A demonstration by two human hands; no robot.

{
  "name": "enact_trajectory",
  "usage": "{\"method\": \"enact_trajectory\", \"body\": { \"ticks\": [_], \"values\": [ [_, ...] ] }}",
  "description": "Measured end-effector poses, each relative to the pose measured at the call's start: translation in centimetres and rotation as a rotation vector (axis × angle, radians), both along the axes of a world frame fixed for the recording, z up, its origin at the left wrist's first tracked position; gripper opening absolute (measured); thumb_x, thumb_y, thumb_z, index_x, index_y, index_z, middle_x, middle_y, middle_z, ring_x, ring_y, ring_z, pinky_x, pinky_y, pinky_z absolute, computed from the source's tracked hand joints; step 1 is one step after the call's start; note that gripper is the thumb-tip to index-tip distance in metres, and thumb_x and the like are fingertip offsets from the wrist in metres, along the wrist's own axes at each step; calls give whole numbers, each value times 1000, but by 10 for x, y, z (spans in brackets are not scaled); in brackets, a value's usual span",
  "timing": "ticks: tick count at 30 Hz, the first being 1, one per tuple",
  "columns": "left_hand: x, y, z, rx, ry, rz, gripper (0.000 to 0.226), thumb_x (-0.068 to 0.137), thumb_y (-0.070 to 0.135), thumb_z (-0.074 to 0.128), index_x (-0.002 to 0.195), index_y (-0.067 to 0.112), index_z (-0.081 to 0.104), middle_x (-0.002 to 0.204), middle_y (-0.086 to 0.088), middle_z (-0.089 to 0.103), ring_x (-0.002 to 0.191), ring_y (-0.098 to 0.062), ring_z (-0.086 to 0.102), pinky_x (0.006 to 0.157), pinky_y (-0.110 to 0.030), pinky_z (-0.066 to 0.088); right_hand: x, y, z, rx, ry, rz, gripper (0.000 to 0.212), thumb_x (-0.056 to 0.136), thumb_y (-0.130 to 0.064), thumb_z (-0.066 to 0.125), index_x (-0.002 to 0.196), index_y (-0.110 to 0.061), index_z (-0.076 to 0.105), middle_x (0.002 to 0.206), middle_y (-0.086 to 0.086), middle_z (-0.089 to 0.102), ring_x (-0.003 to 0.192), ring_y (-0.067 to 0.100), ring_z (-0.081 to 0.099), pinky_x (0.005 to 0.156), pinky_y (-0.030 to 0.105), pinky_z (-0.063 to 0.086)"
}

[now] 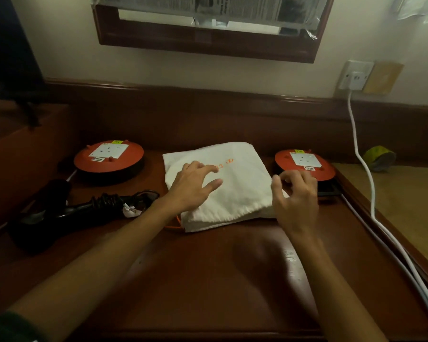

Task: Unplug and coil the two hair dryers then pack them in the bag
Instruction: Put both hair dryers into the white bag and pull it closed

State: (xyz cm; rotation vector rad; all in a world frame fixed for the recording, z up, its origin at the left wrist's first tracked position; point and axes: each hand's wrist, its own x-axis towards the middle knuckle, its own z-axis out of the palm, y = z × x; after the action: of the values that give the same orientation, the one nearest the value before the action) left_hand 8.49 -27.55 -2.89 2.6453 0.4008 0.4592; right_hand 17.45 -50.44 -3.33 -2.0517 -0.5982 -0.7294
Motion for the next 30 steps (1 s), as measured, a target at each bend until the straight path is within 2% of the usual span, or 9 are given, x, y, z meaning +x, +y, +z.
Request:
{"method": "enact_trajectory", "body": {
  "ticks": [2, 4, 7, 10, 14, 20, 27, 30],
  "values": [
    [2, 0, -8, 14, 123, 113, 57, 105, 58, 39, 156, 31, 38, 162, -12, 32, 149, -34, 27, 119, -51, 26, 16, 18, 1, -150, 104, 63, 29, 96, -36, 61, 118, -18, 67, 118, 4, 61, 112, 24, 51, 89, 45, 50],
    [9, 1, -19, -33, 256, 142, 65, 106, 61, 29, 163, 32, 19, 171, -14, 9, 156, -40, 10, 124, -59, 12, 29, 36, 2, -332, 264, 147, 44, 97, -42, 60, 136, -22, 60, 135, 6, 55, 125, 27, 48, 101, 47, 46],
    [21, 6, -36, -109, 409, 121, 72, 104, 67, 20, 165, 31, 4, 173, -14, -5, 158, -42, -2, 123, -66, 1, 35, 51, -5, -495, 421, 268, 49, 97, -43, 60, 144, -26, 56, 137, 10, 55, 125, 29, 54, 101, 41, 48],
    [31, 13, -44, -48, 486, 85, 75, 103, 69, 16, 165, 31, -1, 173, -12, -13, 158, -37, -14, 123, -63, -9, 34, 54, -18, -471, 365, 200, 45, 97, -35, 60, 140, -21, 62, 128, 14, 60, 121, 32, 56, 97, 39, 48],
    [38, 23, -44, 78, 519, 4, 73, 102, 70, 20, 165, 37, 0, 173, -10, -13, 159, -32, -17, 124, -61, -11, 29, 54, -27, -446, 308, 104, 40, 97, -31, 61, 130, -9, 68, 125, 17, 61, 116, 33, 56, 90, 40, 50],
    [40, 32, -47, 103, 485, -40, 68, 104, 67, 22, 164, 40, 6, 174, -8, -9, 160, -29, -13, 125, -59, -10, 16, 63, -34, -369, 254, 5, 33, 93, -25, 65, 113, -1, 76, 109, 26, 64, 102, 40, 62, 84, 41, 53],
    [13, 32, -38, 130, 533, -80, 69, 106, 63, 22, 165, 34, 1, 174, -10, -5, 160, -31, -7, 127, -57, -4, 21, 65, -33, -366, 285, 15, 38, 93, -26, 66, 120, 0, 72, 115, 29, 63, 107, 45, 60, 93, 45, 50],
    [-8, 29, -17, 135, 440, -140, 68, 108, 58, 24, 165, 32, 1, 173, -14, 6, 161, -30, 0, 127, -54, 2, 23, 60, -29, -397, 320, 18, 40, 94, -27, 67, 123, 0, 71, 117, 32, 60, 110, 48, 57, 97, 45, 47]
  ]
}}
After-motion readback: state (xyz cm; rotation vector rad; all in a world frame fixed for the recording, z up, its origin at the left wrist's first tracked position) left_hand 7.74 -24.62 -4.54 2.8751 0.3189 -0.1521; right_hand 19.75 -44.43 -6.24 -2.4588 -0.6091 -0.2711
